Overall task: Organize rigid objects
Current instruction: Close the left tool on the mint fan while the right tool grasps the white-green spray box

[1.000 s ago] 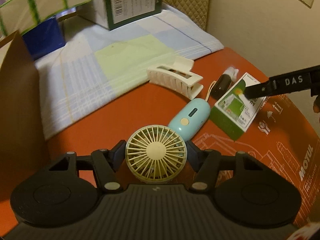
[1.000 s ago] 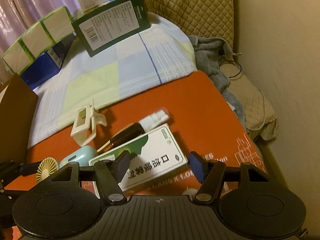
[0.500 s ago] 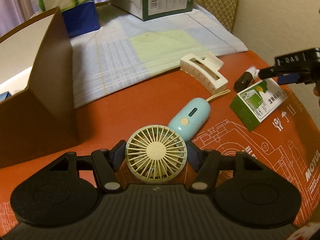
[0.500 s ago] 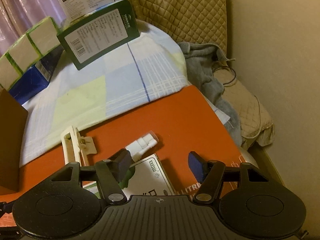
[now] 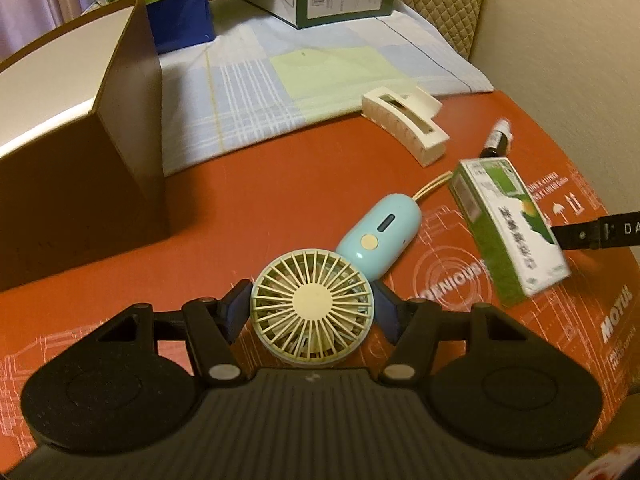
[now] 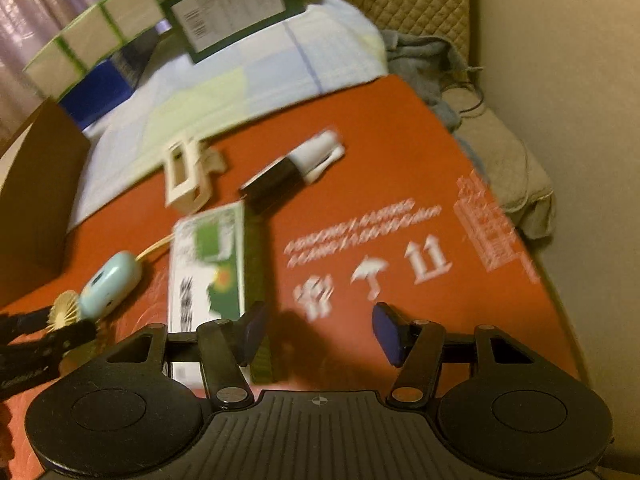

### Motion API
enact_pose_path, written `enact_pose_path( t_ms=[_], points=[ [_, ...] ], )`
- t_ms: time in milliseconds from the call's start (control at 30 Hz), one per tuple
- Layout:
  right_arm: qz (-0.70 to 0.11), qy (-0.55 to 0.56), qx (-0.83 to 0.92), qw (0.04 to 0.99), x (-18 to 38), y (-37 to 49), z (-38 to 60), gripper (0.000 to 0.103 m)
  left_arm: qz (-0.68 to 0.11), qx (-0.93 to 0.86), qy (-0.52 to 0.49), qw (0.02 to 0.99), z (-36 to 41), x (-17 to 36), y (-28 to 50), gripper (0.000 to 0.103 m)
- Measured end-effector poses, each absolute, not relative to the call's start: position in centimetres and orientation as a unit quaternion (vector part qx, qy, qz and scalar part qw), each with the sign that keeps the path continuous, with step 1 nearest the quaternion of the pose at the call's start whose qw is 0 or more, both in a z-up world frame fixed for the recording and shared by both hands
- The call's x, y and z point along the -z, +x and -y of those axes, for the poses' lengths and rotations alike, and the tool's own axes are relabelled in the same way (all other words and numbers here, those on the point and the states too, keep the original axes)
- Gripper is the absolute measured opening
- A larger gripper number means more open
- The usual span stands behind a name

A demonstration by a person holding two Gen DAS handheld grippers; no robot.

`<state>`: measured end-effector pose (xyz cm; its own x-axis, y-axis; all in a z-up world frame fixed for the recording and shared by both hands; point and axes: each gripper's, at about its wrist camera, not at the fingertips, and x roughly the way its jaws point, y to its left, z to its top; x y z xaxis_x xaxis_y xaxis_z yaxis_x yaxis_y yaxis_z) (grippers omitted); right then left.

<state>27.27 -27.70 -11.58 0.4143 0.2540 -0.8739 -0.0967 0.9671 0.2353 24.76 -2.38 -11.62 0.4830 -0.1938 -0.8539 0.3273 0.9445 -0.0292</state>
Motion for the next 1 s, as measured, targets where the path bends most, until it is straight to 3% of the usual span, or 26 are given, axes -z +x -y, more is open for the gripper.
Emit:
enact_pose_path(
  t_ms=[333, 467, 567, 1000],
  points=[
    [-0.497, 0.108, -0.147, 0.848, 9.0, 25.5, 25.0, 0.058, -0.486, 0.183, 0.079, 0.851, 2.0, 11.2, 24.4, 0.067],
    [-0.511, 0.071, -0.169, 0.840, 9.9, 25.6, 22.2, 0.059, -0.469, 0.202, 0.123, 0.851, 2.9, 11.2, 24.4, 0.067],
    [-0.520, 0.039, -0.166, 0.837, 10.9, 26.0, 20.5, 0.060, -0.469, 0.207, 0.137, 0.848, 3.3, 11.7, 24.4, 0.061],
    [-0.500, -0.041, -0.222, 0.836, 11.8, 23.9, 21.2, 0.054, -0.498, 0.109, 0.057, 0.859, -0.1, 11.5, 22.7, 0.060]
  ],
)
